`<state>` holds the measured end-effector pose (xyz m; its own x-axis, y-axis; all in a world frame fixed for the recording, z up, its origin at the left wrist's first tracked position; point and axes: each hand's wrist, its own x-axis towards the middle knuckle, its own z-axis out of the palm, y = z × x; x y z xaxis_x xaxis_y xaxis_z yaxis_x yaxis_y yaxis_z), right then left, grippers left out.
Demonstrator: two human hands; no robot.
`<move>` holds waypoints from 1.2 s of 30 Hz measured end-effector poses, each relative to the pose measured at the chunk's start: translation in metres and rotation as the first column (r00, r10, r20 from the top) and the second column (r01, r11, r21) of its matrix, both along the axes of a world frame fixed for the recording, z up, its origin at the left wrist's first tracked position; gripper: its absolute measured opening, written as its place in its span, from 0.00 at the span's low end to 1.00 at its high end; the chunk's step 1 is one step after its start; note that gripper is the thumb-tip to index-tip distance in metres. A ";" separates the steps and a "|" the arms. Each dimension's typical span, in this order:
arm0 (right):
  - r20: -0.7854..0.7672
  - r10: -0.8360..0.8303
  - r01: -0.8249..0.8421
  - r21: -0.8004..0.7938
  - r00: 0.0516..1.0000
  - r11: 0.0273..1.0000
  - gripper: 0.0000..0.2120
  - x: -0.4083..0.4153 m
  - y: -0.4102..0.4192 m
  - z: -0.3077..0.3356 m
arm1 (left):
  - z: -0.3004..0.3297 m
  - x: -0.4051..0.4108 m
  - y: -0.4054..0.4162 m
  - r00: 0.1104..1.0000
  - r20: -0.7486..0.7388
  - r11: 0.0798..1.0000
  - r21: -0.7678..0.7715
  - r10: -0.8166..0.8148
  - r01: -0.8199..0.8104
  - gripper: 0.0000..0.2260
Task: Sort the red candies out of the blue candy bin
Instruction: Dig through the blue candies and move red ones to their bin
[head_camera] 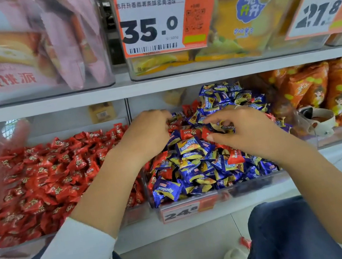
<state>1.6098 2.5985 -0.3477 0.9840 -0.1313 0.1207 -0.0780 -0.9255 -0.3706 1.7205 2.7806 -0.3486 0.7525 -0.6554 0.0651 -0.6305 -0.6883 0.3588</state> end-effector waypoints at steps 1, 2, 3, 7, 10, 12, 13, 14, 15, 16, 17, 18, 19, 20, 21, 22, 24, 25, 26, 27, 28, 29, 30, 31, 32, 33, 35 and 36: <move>0.011 0.009 -0.008 -0.035 1.000 0.999 0.18 0.000 0.002 -0.001 | -0.003 0.007 -0.008 0.999 -0.030 0.997 0.079 -0.014 0.016 0.15; 0.018 0.026 -0.025 -0.042 1.000 0.999 0.19 0.000 0.004 -0.002 | -0.005 0.014 -0.015 0.998 -0.066 0.991 0.129 -0.019 0.027 0.14; 0.018 0.046 -0.045 -0.040 0.999 0.998 0.19 0.000 0.006 -0.003 | -0.007 0.019 -0.023 0.995 -0.100 0.986 0.164 -0.023 0.039 0.14; -0.001 0.061 -0.060 -0.226 0.998 0.972 0.21 0.003 0.008 -0.011 | -0.008 0.028 -0.040 0.972 -0.221 0.927 0.345 -0.074 0.149 0.16; 0.028 0.042 -0.034 -0.233 0.999 0.972 0.16 0.006 0.001 -0.014 | -0.012 0.024 -0.036 0.975 -0.221 0.947 0.305 -0.035 0.103 0.21; 0.047 0.018 -0.012 -0.128 0.999 0.992 0.13 0.006 -0.003 -0.012 | -0.015 0.022 -0.030 0.980 -0.197 0.974 0.221 -0.009 0.053 0.18; 0.063 0.006 -0.003 -0.059 0.998 0.998 0.13 0.005 -0.005 -0.011 | -0.015 0.021 -0.027 0.980 -0.200 0.984 0.178 0.007 0.029 0.17; 0.095 -0.005 0.003 0.020 0.995 1.000 0.12 0.004 -0.006 -0.008 | -0.014 0.020 -0.023 0.975 -0.221 0.992 0.129 0.022 0.007 0.16; 0.129 -0.023 0.010 0.101 0.991 0.995 0.12 0.002 -0.007 -0.005 | -0.011 0.018 -0.020 0.968 -0.249 0.997 0.075 0.035 -0.017 0.16; 0.157 -0.048 0.019 0.180 0.986 0.983 0.10 -0.001 -0.009 -0.002 | -0.009 0.016 -0.017 0.960 -0.276 0.999 0.022 0.045 -0.040 0.16; 0.173 -0.080 0.035 0.249 0.982 0.968 0.09 -0.004 -0.011 0.003 | -0.006 0.014 -0.014 0.957 -0.285 0.998 -0.035 0.045 -0.057 0.14; 0.184 -0.113 0.052 0.310 0.976 0.949 0.09 -0.008 -0.013 0.007 | -0.004 0.012 -0.012 0.958 -0.285 0.994 -0.087 0.043 -0.070 0.13; 0.186 -0.145 0.068 0.365 0.972 0.928 0.10 -0.012 -0.016 0.011 | -0.003 0.009 -0.011 0.962 -0.270 0.989 -0.126 0.046 -0.083 0.11; 0.176 -0.168 0.085 0.401 0.970 0.912 0.12 -0.017 -0.019 0.015 | -0.002 0.007 -0.010 0.969 -0.242 0.985 -0.147 0.053 -0.091 0.09; 0.153 -0.178 0.102 0.407 0.972 0.908 0.13 -0.022 -0.022 0.018 | -0.001 0.004 -0.011 0.976 -0.207 0.985 -0.146 0.063 -0.095 0.08; 0.118 -0.171 0.113 0.387 0.978 0.915 0.12 -0.027 -0.024 0.021 | -0.001 0.003 -0.011 0.981 -0.179 0.987 -0.132 0.070 -0.095 0.09; 0.024 -0.127 0.115 0.292 0.992 0.950 0.07 -0.037 -0.025 0.021 | -0.002 -0.001 -0.012 0.981 -0.180 0.991 -0.102 0.068 -0.087 0.09; -0.040 -0.121 0.126 0.199 0.992 0.972 0.09 -0.042 -0.025 0.021 | -0.003 -0.003 -0.012 0.979 -0.194 0.992 -0.095 0.067 -0.087 0.09; -0.111 -0.127 0.136 0.076 0.986 0.988 0.15 -0.046 -0.024 0.018 | -0.004 -0.005 -0.012 0.977 -0.204 0.991 -0.095 0.068 -0.089 0.09; -0.172 -0.141 0.135 -0.046 0.975 0.990 0.20 -0.047 -0.023 0.014 | -0.004 -0.006 -0.012 0.974 -0.215 0.990 -0.102 0.071 -0.095 0.09; -0.209 -0.149 0.123 -0.133 0.967 0.983 0.23 -0.047 -0.023 0.008 | -0.005 -0.006 -0.012 0.971 -0.227 0.988 -0.114 0.076 -0.104 0.10; -0.224 -0.150 0.111 -0.174 0.963 0.978 0.24 -0.045 -0.022 0.003 | -0.004 -0.006 -0.011 0.968 -0.236 0.985 -0.129 0.085 -0.118 0.10; -0.223 -0.145 0.104 -0.186 0.964 0.977 0.24 -0.043 -0.022 -0.003 | -0.003 -0.005 -0.011 0.965 -0.245 0.981 -0.139 0.098 -0.135 0.11; -0.209 -0.137 0.100 -0.178 0.968 0.979 0.22 -0.042 -0.022 -0.008 | -0.002 -0.003 -0.011 0.963 -0.248 0.979 -0.142 0.109 -0.147 0.11; -0.195 -0.129 0.097 -0.164 0.972 0.982 0.19 -0.040 -0.023 -0.010 | -0.001 -0.001 -0.011 0.962 -0.247 0.978 -0.139 0.115 -0.153 0.11; -0.180 -0.127 0.102 -0.144 0.975 0.984 0.15 -0.039 -0.025 -0.011 | -0.001 0.000 -0.011 0.963 -0.245 0.981 -0.127 0.115 -0.149 0.09; -0.149 -0.143 0.130 -0.095 0.978 0.987 0.08 -0.037 -0.029 -0.010 | -0.001 0.001 -0.013 0.960 -0.260 0.989 -0.075 0.105 -0.128 0.05; -0.127 -0.161 0.153 -0.067 0.979 0.986 0.06 -0.037 -0.031 -0.008 | -0.001 0.000 -0.014 0.957 -0.270 0.992 -0.044 0.101 -0.117 0.04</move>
<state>1.5726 2.5679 -0.3556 0.9594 -0.2820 0.0028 -0.2686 -0.9170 -0.2949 1.7208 2.7668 -0.3496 0.8143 -0.5695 -0.1121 -0.4285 -0.7203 0.5455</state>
